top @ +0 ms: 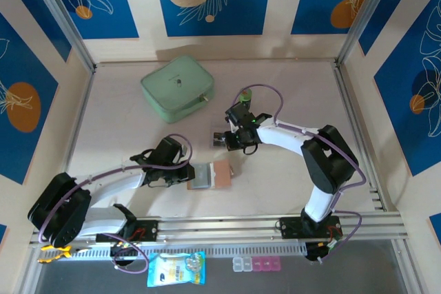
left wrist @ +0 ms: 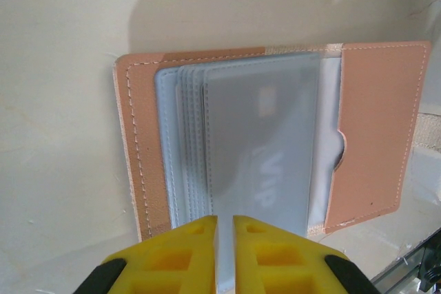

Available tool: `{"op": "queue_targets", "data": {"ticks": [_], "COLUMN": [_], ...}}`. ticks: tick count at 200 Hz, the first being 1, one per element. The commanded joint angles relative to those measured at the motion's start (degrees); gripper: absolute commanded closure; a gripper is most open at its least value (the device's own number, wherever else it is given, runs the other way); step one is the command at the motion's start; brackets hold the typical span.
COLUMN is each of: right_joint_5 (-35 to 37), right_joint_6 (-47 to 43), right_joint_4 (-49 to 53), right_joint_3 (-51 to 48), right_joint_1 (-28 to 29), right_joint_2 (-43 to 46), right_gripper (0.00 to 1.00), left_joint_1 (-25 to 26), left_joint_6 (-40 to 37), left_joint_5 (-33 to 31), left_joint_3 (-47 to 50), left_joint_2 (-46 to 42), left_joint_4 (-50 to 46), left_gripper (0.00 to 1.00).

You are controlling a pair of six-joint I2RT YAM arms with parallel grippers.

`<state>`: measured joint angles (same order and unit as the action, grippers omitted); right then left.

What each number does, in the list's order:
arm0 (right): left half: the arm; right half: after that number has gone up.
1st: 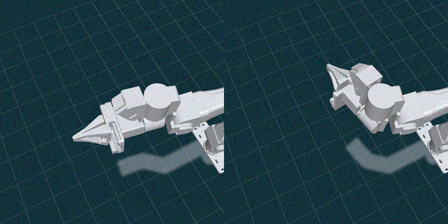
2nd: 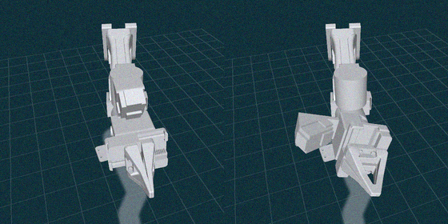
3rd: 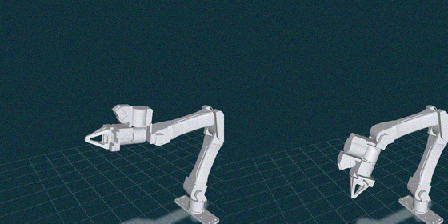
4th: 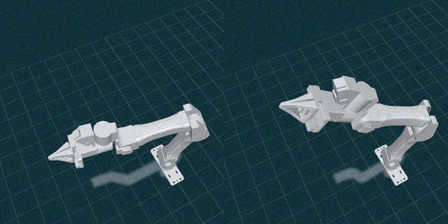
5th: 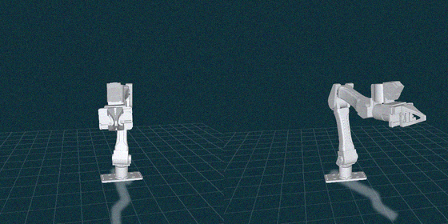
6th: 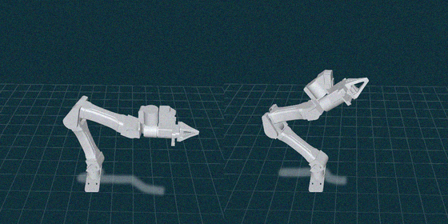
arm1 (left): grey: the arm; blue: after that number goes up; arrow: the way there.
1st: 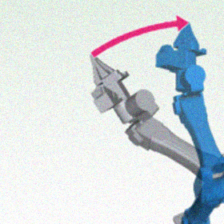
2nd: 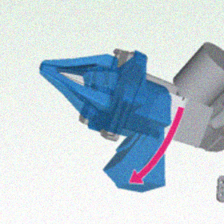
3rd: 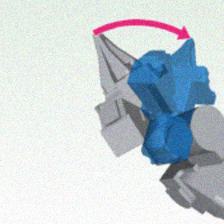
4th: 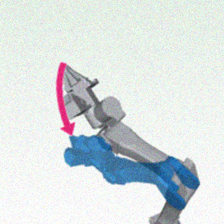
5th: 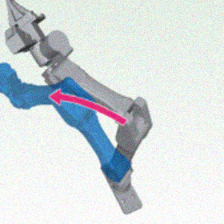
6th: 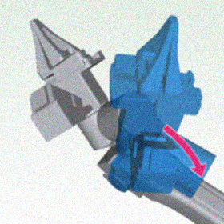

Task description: Take the credit cards out of the card holder

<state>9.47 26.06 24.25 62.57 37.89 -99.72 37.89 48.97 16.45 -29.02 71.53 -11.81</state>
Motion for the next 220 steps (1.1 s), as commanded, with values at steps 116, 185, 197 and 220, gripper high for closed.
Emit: {"op": "queue_targets", "data": {"ticks": [116, 185, 197, 220], "right_joint_5": [-5.4, -11.0, -12.8, -15.8], "right_joint_6": [7.5, 17.6, 19.9, 22.2], "right_joint_4": [0.7, -0.1, 0.0, -1.1], "right_joint_3": [-0.3, -0.7, -0.5, -0.5], "right_joint_1": [3.8, 10.7, 11.3, 12.2], "right_joint_2": [7.3, 7.6, 6.6, 4.8], "right_gripper": [0.88, 0.88, 0.89, 0.86], "left_joint_1": [-0.4, -0.4, -0.4, -0.4], "left_joint_6": [-0.2, -1.7, -1.9, -2.0], "left_joint_5": [0.0, -0.8, -0.9, -0.7], "left_joint_3": [0.5, 0.4, 0.7, 1.4], "left_joint_2": [-0.9, -0.1, 0.2, 0.6], "left_joint_4": [-2.7, -5.0, -5.0, -4.6], "left_gripper": [0.91, 0.93, 0.93, 0.93]}}
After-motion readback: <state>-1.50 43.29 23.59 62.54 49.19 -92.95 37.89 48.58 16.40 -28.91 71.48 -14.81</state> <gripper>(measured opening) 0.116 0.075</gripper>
